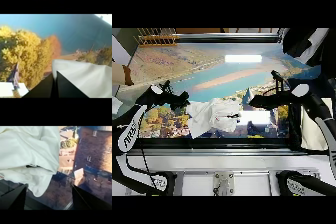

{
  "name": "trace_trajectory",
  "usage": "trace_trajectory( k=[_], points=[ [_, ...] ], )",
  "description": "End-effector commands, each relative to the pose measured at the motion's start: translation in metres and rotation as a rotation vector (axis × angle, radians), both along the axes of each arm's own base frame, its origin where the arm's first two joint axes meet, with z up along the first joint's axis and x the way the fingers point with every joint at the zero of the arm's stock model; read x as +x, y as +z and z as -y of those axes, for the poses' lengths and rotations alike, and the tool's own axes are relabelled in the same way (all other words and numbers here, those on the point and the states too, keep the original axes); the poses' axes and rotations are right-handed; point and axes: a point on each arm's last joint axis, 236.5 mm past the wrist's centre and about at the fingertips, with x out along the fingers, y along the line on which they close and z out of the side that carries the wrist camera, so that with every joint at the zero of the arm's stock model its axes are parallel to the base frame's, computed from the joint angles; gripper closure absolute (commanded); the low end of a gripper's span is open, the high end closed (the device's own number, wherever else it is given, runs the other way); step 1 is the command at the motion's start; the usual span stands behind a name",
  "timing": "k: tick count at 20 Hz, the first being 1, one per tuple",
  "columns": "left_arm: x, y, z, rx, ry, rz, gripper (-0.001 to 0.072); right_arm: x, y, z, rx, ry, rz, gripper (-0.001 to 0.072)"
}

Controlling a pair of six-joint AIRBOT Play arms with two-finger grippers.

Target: Fold the clothes and pants, and hang the long-sleeved shirts on hangers.

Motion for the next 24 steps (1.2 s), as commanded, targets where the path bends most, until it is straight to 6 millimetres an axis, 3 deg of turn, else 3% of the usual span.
trace_trajectory(
  k=[1, 5, 9, 10, 11, 12, 13, 15, 17, 19, 20, 22, 24],
  points=[
    [0.005, 0.011, -0.012, 0.004, 0.024, 0.028, 0.07, 0.01, -0.043, -0.037, 0.023, 0.002, -0.048, 0.0129],
    [0.004, 0.011, -0.018, 0.002, 0.034, 0.023, 0.07, -0.01, -0.091, -0.07, -0.01, 0.082, -0.138, 0.0131],
    [0.005, 0.011, -0.018, 0.003, 0.034, 0.024, 0.07, -0.012, -0.104, -0.075, -0.032, 0.117, -0.128, 0.0139],
    [0.005, 0.011, -0.018, 0.003, 0.034, 0.024, 0.07, -0.006, -0.104, -0.074, -0.034, 0.102, -0.11, 0.0191],
    [0.004, 0.011, -0.018, 0.002, 0.034, 0.024, 0.0701, -0.002, -0.104, -0.073, -0.037, 0.091, -0.096, 0.0366],
    [0.004, 0.011, -0.018, 0.002, 0.034, 0.024, 0.07, 0.003, -0.104, -0.071, -0.043, 0.08, -0.079, 0.0447],
    [0.004, 0.011, -0.018, 0.002, 0.034, 0.024, 0.07, 0.007, -0.104, -0.07, -0.045, 0.068, -0.064, 0.0484],
    [0.004, 0.011, -0.017, 0.001, 0.032, 0.022, 0.07, 0.011, -0.105, -0.066, -0.071, 0.069, -0.042, 0.0703],
    [0.007, 0.022, -0.02, 0.005, 0.014, 0.046, 0.07, 0.016, -0.099, -0.056, -0.116, 0.087, -0.007, 0.0704],
    [0.026, 0.068, -0.033, 0.023, 0.005, 0.16, 0.07, 0.033, -0.061, -0.03, -0.189, 0.114, 0.085, 0.0704],
    [0.039, 0.108, -0.042, 0.043, -0.001, 0.254, 0.07, 0.044, -0.028, -0.011, -0.231, 0.12, 0.154, 0.0703],
    [0.052, 0.203, -0.061, 0.086, 0.012, 0.455, 0.07, 0.06, 0.058, 0.025, -0.289, 0.086, 0.313, 0.0704],
    [0.046, 0.308, -0.072, 0.143, 0.027, 0.676, 0.0701, 0.059, 0.155, 0.052, -0.29, 0.012, 0.494, 0.0704]
  ],
)
